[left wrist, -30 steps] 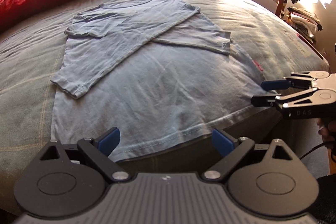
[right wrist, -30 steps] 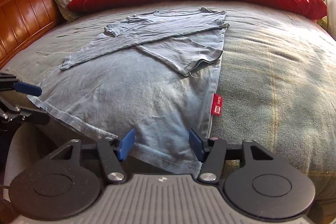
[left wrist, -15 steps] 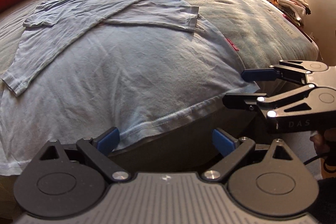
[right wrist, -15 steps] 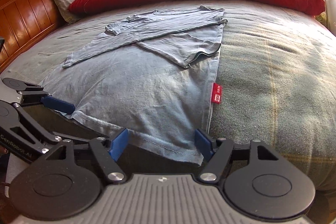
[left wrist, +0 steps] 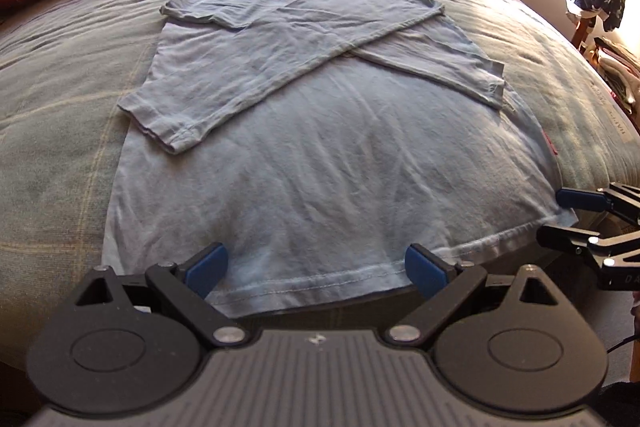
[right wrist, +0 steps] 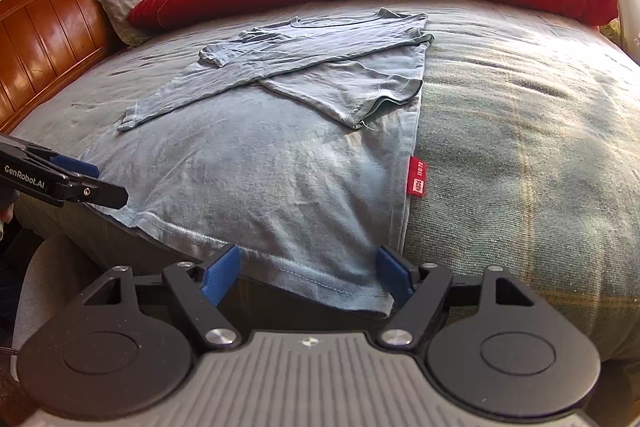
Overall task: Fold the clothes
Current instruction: 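Position both open grippers at the two corners of the shirt hem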
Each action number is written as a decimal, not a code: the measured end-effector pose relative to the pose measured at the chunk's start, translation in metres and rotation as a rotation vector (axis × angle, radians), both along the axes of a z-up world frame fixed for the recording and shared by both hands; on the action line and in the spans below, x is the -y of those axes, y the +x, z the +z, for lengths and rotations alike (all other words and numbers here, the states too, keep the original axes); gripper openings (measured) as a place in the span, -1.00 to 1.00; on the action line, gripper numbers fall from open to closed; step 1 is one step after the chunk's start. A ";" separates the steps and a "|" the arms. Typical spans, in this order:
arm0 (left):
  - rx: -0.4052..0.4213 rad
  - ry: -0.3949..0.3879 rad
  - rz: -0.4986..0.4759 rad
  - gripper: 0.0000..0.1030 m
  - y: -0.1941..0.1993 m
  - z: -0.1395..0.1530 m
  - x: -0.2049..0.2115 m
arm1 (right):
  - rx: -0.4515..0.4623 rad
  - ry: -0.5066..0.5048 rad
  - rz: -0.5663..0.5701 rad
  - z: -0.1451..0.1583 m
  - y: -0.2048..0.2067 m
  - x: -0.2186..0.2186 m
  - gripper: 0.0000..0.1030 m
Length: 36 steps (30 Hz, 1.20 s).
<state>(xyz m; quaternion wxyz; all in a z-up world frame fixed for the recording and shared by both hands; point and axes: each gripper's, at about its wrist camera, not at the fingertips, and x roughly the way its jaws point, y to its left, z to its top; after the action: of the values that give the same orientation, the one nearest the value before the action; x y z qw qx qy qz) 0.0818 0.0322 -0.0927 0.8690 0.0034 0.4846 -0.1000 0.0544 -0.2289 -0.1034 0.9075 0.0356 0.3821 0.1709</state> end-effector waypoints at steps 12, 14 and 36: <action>-0.005 -0.056 0.048 0.85 -0.020 0.000 -0.023 | -0.018 0.022 -0.006 -0.002 0.007 -0.001 0.68; -0.002 -0.068 0.053 0.85 -0.021 0.000 -0.025 | -0.018 0.008 -0.003 -0.001 0.007 -0.004 0.69; 0.007 -0.121 0.095 0.92 -0.017 -0.004 -0.030 | -0.039 0.030 0.026 -0.001 0.016 -0.005 0.83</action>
<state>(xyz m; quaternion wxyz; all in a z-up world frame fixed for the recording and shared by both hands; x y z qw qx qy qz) 0.0647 0.0621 -0.0968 0.8730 -0.0718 0.4743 -0.0878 0.0703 -0.2235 -0.1042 0.8968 0.0477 0.3977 0.1879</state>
